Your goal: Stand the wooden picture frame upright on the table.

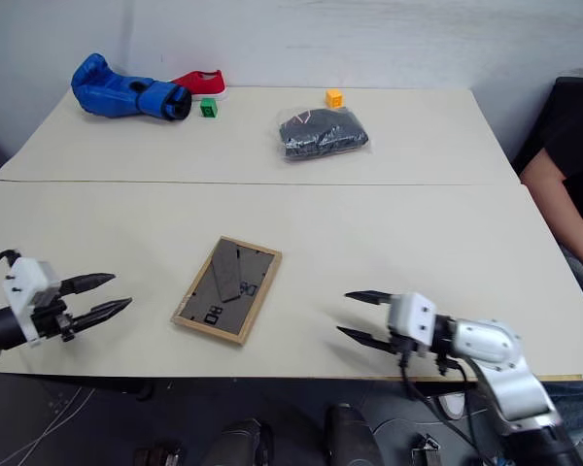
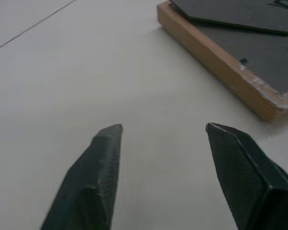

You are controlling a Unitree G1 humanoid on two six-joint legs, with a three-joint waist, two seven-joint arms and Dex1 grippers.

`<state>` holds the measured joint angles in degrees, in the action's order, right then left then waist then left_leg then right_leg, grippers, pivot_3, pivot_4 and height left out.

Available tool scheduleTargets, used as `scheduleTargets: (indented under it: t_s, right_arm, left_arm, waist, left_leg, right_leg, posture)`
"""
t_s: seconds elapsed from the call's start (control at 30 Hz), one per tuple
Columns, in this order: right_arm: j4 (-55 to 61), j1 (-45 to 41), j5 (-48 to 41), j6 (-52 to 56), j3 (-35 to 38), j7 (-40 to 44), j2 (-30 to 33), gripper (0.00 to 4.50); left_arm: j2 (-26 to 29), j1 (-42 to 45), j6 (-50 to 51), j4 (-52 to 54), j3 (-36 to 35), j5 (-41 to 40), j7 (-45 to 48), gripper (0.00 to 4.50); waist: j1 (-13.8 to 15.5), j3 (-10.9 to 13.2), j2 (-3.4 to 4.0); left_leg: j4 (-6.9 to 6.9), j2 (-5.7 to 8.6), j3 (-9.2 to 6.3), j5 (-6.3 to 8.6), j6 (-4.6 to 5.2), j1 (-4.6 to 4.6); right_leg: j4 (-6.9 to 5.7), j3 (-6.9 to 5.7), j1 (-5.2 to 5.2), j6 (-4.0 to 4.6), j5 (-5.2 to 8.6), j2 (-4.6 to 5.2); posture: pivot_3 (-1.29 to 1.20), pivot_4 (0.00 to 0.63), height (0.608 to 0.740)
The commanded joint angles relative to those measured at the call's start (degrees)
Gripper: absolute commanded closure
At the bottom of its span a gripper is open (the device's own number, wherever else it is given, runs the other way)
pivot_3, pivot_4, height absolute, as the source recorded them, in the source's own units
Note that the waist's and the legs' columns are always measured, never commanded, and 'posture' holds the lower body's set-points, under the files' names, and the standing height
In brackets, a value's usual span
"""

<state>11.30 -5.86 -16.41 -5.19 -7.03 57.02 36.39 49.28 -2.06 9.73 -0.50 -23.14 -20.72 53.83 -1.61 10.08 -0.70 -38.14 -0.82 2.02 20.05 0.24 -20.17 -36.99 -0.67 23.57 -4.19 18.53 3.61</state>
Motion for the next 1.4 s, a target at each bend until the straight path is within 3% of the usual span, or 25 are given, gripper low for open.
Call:
scheduleTargets:
  t_s: [0.03,0.17,0.23,0.47,0.7,0.87,1.03,1.13,1.2,1.33,1.4]
  right_arm:
    - [-1.8,-5.8,5.9,3.9,-5.6,-5.1,-5.8,3.02]
    - [-5.8,-10.1,11.3,5.2,-10.1,-6.9,-9.4,4.42]
    - [-7.7,-11.9,13.2,6.5,-11.8,-8.1,-11.0,4.50]
    - [-10.0,-16.0,15.0,8.2,-13.0,-9.1,-15.0,4.50]
    - [-10.2,-17.5,14.1,9.0,-10.2,-7.3,-12.3,4.50]
    - [-11.7,-17.7,14.1,8.2,-8.4,-6.2,-10.1,4.50]
    - [-11.5,-17.0,13.3,7.6,-7.3,-4.3,-7.5,4.50]
    - [-10.6,-16.4,12.0,7.1,-6.0,-1.4,-4.5,4.50]
    - [-9.8,-16.3,11.5,6.9,-5.7,0.5,-2.6,4.50]
    - [-7.6,-16.2,10.9,7.6,-6.3,2.8,-1.1,4.50]
    - [-6.1,-15.9,11.3,8.2,-7.3,3.3,-1.5,4.50]
  left_arm:
    - [-1.6,3.9,0.6,0.2,5.7,4.9,-4.3,2.78]
    - [-4.0,7.3,3.1,0.2,10.4,6.0,-5.7,4.07]
    - [-5.4,8.5,4.5,0.9,13.2,6.5,-6.1,4.48]
    - [-8.5,9.5,9.6,5.6,19.1,6.2,-5.6,4.48]
    - [-11.0,5.9,14.0,13.7,21.5,4.7,-6.5,4.48]
    - [-13.6,5.4,16.0,14.9,20.8,4.3,-9.2,4.48]
    - [-12.2,4.3,18.6,14.9,17.3,2.8,-9.3,4.48]
    - [-9.9,4.3,31.2,15.9,10.3,-7.1,-7.9,3.93]
    - [-6.7,6.4,46.2,14.8,6.1,-16.1,-6.5,3.32]
    - [1.5,10.4,67.8,11.1,6.4,-25.6,-2.5,2.00]
    - [1.8,16.2,78.0,5.6,6.1,-29.1,-4.4,1.39]
  waist:
    - [0.0,0.0,0.00]
    - [0.0,0.0,-0.02]
    - [0.0,0.0,-0.02]
    - [0.0,0.0,-0.02]
    - [0.1,0.0,-0.02]
    - [0.1,0.0,-0.03]
    - [0.0,0.0,-0.03]
    - [-0.2,0.0,-0.03]
    - [-0.2,0.0,-0.05]
    - [-0.2,0.0,-0.05]
    - [-0.1,0.0,-0.04]
  left_leg:
    - [-0.01,0.00,0.00,-0.01,-0.01,0.00]
    - [0.00,0.01,0.01,-0.18,-0.32,-0.15]
    - [-0.05,0.02,0.03,-0.16,-0.29,-0.21]
    - [-0.18,0.04,0.03,-0.17,-0.29,-0.18]
    - [-0.17,0.04,0.03,-0.16,-0.28,-0.17]
    - [-0.18,0.05,0.03,-0.16,-0.27,-0.13]
    - [-0.18,0.04,0.03,-0.16,-0.28,-0.13]
    - [-0.16,0.03,0.03,-0.16,-0.28,-0.13]
    - [-0.14,0.00,0.02,-0.17,-0.30,-0.13]
    - [-0.13,0.00,-0.03,-0.18,-0.30,-0.11]
    - [-0.12,0.02,-0.03,-0.18,-0.31,-0.09]
  right_leg:
    - [-0.01,-0.01,0.01,-0.01,0.00,-0.01]
    - [-0.08,-0.03,0.14,-0.01,0.00,-0.03]
    - [-0.12,-0.05,0.14,-0.04,-0.02,-0.02]
    - [-0.23,-0.05,0.12,-0.08,-0.04,-0.01]
    - [-0.28,-0.03,0.10,-0.08,-0.04,0.01]
    - [-0.06,-0.03,0.06,-0.07,-0.04,0.00]
    - [-0.05,-0.03,0.07,-0.07,-0.04,0.00]
    - [-0.05,-0.02,0.08,-0.07,-0.04,-0.02]
    - [-0.07,-0.03,0.09,-0.07,-0.04,-0.05]
    - [-0.10,-0.04,0.08,-0.05,-0.03,-0.06]
    - [-0.11,-0.03,0.05,-0.05,-0.03,-0.05]
  posture:
    - [0.00,0.150,0.740]
    - [0.00,0.150,0.740]
    - [0.00,0.150,0.740]
    - [0.00,0.150,0.740]
    - [0.00,0.150,0.740]
    - [0.00,0.150,0.740]
    - [0.00,0.150,0.740]
    - [0.00,0.150,0.740]
    - [0.00,0.150,0.740]
    - [0.00,0.150,0.740]
    - [0.00,0.150,0.740]
